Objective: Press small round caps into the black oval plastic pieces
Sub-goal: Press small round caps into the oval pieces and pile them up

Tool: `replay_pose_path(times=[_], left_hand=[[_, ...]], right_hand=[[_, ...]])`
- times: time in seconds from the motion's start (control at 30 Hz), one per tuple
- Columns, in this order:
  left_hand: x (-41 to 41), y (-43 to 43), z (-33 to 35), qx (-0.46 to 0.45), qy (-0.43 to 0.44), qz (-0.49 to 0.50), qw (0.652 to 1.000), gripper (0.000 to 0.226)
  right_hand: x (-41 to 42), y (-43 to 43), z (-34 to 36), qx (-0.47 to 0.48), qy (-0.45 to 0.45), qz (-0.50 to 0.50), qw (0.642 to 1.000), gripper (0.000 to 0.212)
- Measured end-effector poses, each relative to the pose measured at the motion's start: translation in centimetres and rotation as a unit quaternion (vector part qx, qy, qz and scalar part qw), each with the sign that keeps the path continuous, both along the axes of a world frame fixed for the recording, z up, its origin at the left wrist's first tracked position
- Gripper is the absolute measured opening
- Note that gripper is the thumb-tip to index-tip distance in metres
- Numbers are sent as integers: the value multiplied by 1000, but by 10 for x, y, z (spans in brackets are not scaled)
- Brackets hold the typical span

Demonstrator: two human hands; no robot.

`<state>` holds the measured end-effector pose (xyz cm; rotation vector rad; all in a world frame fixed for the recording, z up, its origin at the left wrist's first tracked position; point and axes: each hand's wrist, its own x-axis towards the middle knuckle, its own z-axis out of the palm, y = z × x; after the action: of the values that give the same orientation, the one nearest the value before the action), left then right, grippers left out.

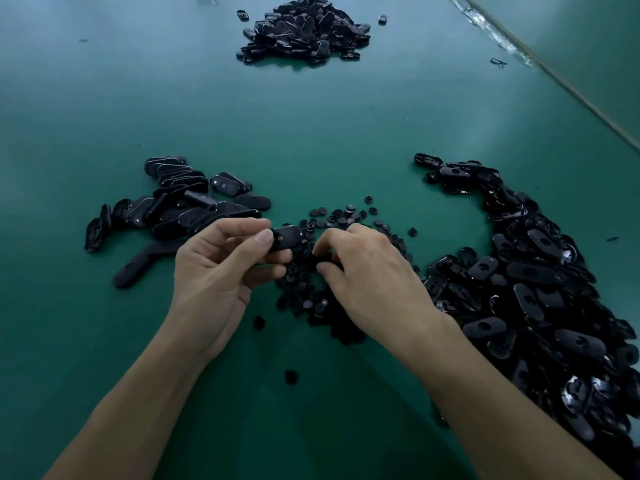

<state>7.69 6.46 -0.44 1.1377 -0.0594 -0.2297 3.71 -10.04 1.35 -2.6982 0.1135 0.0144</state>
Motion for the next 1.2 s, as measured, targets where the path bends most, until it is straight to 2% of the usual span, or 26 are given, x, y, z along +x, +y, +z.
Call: replay_pose_path(times=[0.2, 0.57, 0.77, 1.2], left_hand=[[0, 0, 0, -4, 0, 0, 1000, 10], [0, 1, -2, -1, -10, 3, 1000, 9], [0, 0, -3, 2, -17, 2, 1000, 10], [-1, -3, -12, 53, -47, 36, 997, 7]], right_hand=[[4, 0, 1, -5, -12, 4, 1000, 12], [6, -4, 0, -16, -28, 7, 999, 20], [4, -6, 4, 23, 7, -2, 1000, 32], [3, -11, 21, 129, 13, -1, 992, 19]])
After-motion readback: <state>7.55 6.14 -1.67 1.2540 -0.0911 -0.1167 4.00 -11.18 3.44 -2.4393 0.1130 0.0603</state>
